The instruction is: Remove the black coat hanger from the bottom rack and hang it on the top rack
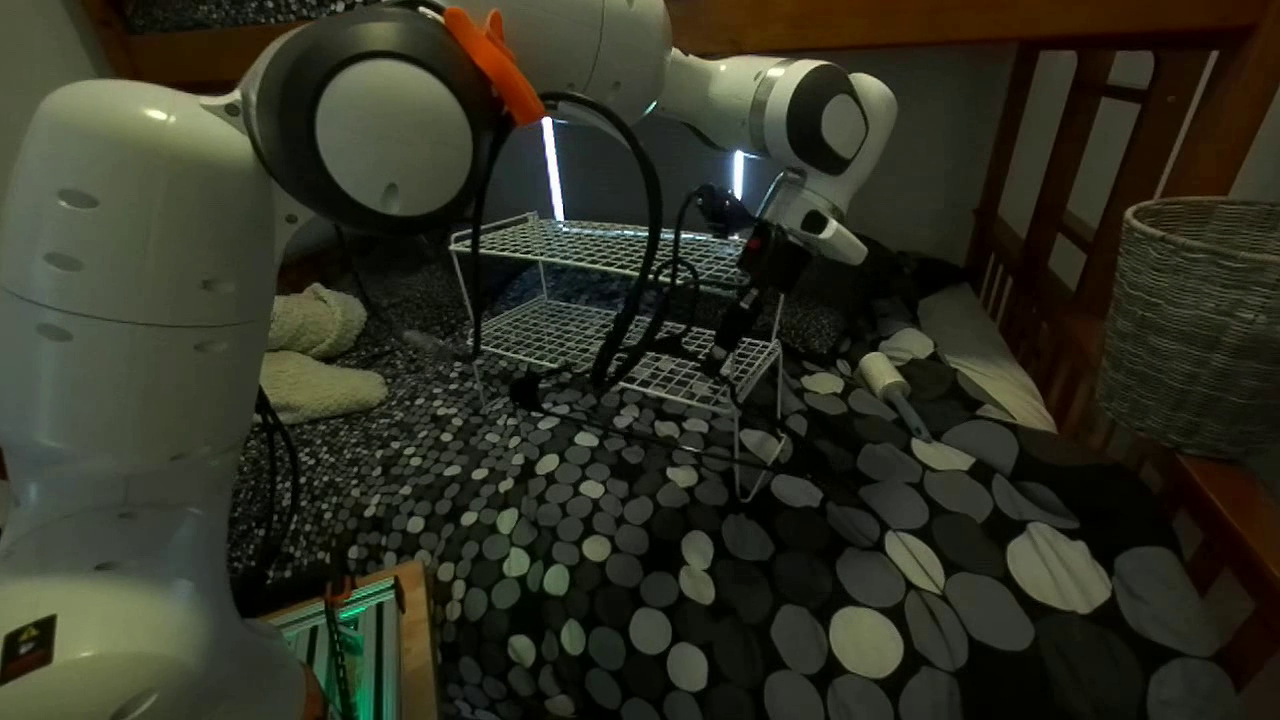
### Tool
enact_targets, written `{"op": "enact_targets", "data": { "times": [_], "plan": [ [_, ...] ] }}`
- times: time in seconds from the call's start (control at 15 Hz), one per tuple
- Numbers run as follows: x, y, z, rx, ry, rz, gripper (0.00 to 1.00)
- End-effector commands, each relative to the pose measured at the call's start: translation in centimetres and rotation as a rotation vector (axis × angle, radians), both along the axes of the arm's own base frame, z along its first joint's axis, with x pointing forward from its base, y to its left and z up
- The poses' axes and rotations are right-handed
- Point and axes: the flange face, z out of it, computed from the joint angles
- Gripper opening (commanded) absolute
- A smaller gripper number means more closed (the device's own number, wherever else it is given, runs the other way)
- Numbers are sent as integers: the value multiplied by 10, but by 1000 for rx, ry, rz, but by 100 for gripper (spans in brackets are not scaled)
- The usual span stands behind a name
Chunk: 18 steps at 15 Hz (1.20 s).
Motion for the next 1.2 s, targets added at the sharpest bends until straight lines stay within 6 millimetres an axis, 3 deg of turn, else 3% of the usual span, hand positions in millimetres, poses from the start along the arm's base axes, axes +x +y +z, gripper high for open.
{"op": "enact_targets", "data": {
  "times": [0.0, 0.33, 0.4, 0.67, 0.73, 1.13],
  "plan": [
    [-17, 13, 15, -111, 75, -58, 2],
    [-19, 24, 20, -268, 0, -137, 2],
    [-19, 23, 16, -204, 50, -118, 8],
    [-18, 26, 18, -250, 24, -130, 8],
    [-19, 27, 18, -266, 32, -150, 2],
    [-17, 35, 16, -391, 35, -365, 2]
  ]
}}
